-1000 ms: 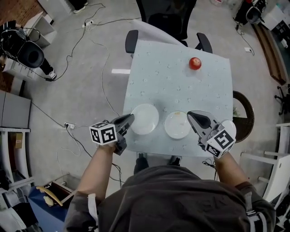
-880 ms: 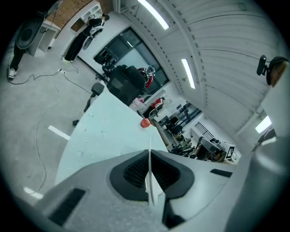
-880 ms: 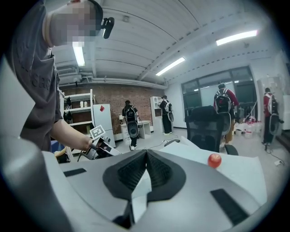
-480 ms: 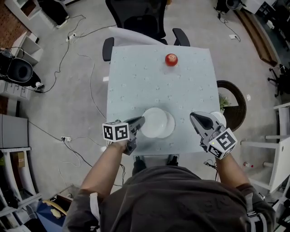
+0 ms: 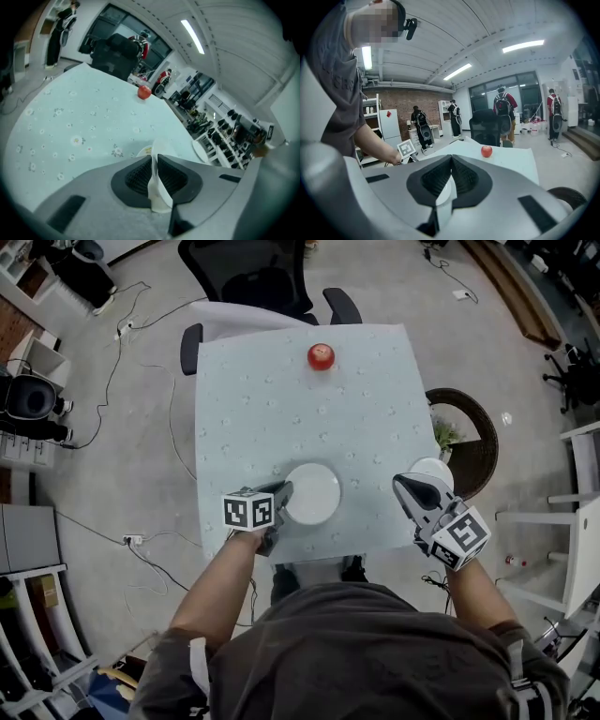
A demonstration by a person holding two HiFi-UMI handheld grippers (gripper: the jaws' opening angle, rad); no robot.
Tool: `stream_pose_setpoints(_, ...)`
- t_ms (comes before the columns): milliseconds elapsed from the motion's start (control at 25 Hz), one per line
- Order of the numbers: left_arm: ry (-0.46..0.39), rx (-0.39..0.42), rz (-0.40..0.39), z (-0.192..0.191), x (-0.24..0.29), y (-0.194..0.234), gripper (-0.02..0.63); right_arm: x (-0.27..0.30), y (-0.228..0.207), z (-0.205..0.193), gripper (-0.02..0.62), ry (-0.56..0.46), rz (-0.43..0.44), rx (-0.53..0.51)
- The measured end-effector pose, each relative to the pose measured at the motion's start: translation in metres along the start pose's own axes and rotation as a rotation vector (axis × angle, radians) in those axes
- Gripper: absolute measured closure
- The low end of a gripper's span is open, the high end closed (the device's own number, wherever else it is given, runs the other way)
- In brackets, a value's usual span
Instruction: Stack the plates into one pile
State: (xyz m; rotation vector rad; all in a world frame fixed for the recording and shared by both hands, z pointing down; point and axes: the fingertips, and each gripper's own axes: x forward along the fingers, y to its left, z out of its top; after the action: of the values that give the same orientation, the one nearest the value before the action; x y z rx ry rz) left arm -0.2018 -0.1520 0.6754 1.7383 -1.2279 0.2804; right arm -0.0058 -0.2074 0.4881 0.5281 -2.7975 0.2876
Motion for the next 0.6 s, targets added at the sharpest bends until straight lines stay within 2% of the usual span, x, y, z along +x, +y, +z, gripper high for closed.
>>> stream_pose_setpoints(160,0.045,0.204,0.158,-0.006,0.012,0.005,0.546,-0.008,-0.005,-0.004,0.601,0.002,-0.005,0.008)
stream_pose_setpoints(320,0.066,0.334,0.268,-0.009,0.016,0.01,0.538,-0.013,-0.006,-0.006,0.601,-0.001,-0.009,0.012)
stream_pose_setpoints(440,0.056,0.361,0.298,-0.008,0.013,0.012,0.536,-0.015,-0.007,-0.004,0.601,-0.009,-0.016,0.01)
stream_pose_setpoints(600,0.028,0.347,0.274,0.0,0.007,0.005,0.521,-0.018,-0.006,0.002,0.601,-0.026,-0.024,0.006)
